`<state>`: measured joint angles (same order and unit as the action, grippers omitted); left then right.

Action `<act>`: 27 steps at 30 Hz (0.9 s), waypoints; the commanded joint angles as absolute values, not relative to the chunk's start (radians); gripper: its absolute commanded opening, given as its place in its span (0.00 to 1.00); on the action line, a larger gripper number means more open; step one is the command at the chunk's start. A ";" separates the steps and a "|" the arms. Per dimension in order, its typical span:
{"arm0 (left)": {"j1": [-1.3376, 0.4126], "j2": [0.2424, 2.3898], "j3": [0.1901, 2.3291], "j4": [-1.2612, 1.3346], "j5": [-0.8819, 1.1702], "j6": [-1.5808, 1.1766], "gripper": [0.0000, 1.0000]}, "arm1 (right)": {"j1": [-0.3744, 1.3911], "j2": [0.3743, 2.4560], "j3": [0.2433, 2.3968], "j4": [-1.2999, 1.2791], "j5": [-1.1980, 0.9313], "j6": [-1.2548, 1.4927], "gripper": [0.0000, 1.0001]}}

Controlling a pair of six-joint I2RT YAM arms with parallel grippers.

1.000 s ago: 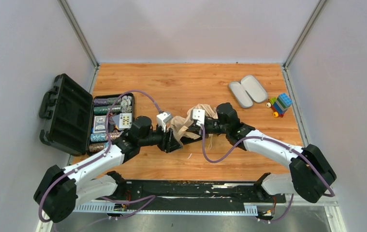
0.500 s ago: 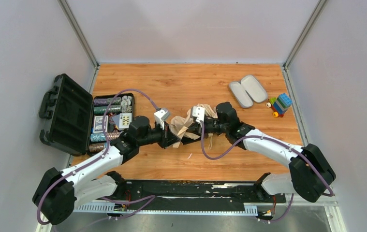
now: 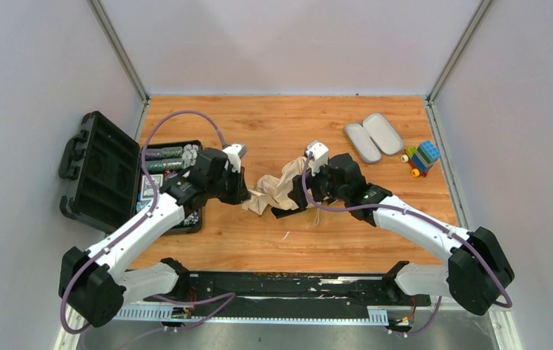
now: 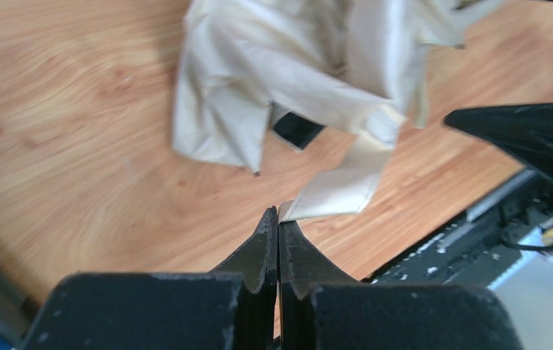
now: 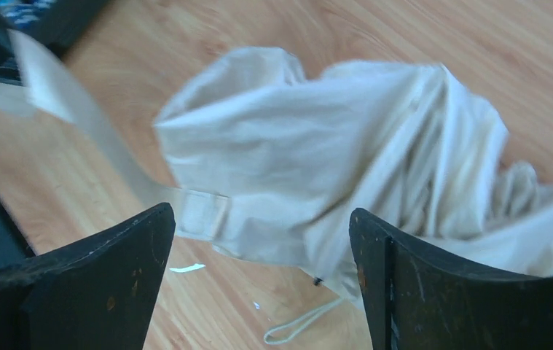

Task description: Put away the umbrella

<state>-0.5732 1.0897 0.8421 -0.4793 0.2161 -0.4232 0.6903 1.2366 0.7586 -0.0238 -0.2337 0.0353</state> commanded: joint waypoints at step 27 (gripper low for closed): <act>-0.532 1.077 0.970 -0.626 -0.025 -0.270 0.00 | 0.673 1.519 0.838 -0.104 0.102 0.240 1.00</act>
